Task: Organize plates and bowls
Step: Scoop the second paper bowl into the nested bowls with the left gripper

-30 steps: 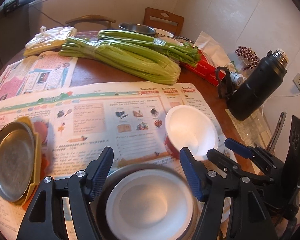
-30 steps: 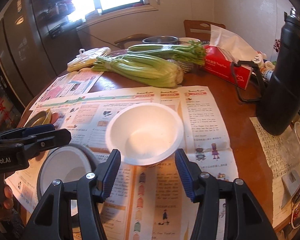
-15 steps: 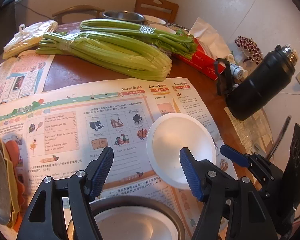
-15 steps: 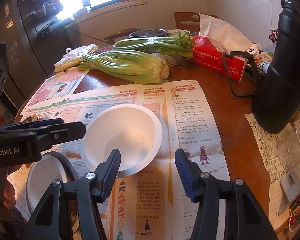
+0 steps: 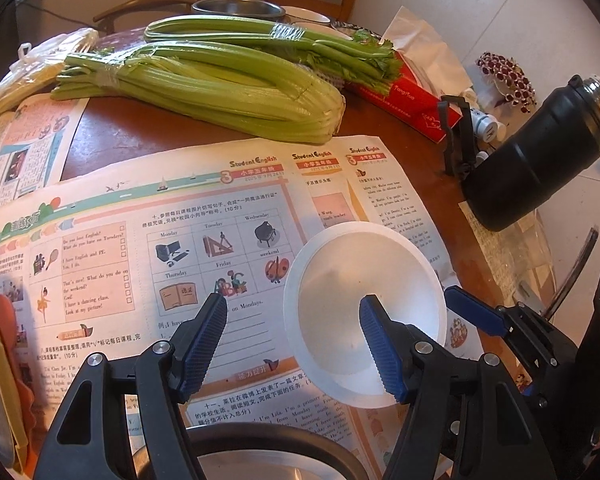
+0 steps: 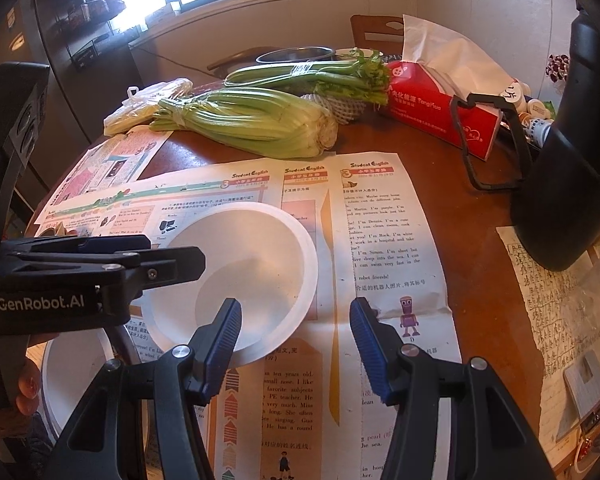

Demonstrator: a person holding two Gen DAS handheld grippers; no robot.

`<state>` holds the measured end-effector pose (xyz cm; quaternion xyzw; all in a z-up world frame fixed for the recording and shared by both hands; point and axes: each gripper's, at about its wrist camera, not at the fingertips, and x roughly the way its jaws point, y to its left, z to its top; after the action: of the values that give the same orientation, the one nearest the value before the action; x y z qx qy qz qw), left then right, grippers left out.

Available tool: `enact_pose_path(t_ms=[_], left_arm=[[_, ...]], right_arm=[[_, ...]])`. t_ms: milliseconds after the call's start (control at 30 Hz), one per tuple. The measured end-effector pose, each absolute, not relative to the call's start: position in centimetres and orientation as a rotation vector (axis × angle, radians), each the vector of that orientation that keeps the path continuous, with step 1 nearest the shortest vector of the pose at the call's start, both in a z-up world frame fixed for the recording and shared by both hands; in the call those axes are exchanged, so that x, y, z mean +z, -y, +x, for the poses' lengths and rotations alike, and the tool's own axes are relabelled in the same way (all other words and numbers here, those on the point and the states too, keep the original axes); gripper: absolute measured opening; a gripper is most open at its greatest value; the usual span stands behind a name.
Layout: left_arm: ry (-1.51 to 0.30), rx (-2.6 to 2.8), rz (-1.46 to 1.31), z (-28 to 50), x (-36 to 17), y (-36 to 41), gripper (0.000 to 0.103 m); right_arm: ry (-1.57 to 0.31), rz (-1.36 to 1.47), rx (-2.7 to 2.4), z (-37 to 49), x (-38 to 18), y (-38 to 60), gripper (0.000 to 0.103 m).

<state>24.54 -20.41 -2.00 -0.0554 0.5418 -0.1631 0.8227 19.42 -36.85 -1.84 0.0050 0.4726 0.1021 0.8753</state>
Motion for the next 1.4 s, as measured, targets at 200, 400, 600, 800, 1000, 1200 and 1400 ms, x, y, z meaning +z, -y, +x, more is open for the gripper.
enact_pose_path(t_ms=[200, 400, 600, 800, 1000, 1200, 1400], left_arm=[[-1.160, -0.353, -0.103, 24.8, -2.3, 20.8, 0.070], [-1.181, -0.342, -0.081, 25.3, -3.0, 21.3, 0.070], [-1.207, -0.346, -0.088, 25.5, -4.0, 21.5, 0.070], [-1.219, -0.352, -0.082, 25.5, -4.4, 22.0, 0.067], [-1.218, -0.381, -0.084, 25.3, -4.3, 22.4, 0.039], [-1.210, -0.397, -0.099, 25.0, -3.9, 22.3, 0.030], [-1.168, -0.393, -0.102, 23.9, -2.1, 21.3, 0.031]], right_arm=[[-0.992, 0.003, 0.217, 19.8, -2.0, 36.6, 0.056], [-0.998, -0.009, 0.225, 19.9, -2.3, 36.3, 0.056], [-1.004, -0.028, 0.247, 19.9, -2.6, 35.7, 0.056], [-1.007, -0.034, 0.272, 19.9, -2.8, 35.4, 0.056], [-1.004, -0.042, 0.303, 19.8, -2.8, 34.9, 0.054], [-0.997, -0.050, 0.319, 19.6, -2.4, 34.3, 0.052], [-0.967, -0.061, 0.326, 18.9, -1.1, 33.7, 0.052]])
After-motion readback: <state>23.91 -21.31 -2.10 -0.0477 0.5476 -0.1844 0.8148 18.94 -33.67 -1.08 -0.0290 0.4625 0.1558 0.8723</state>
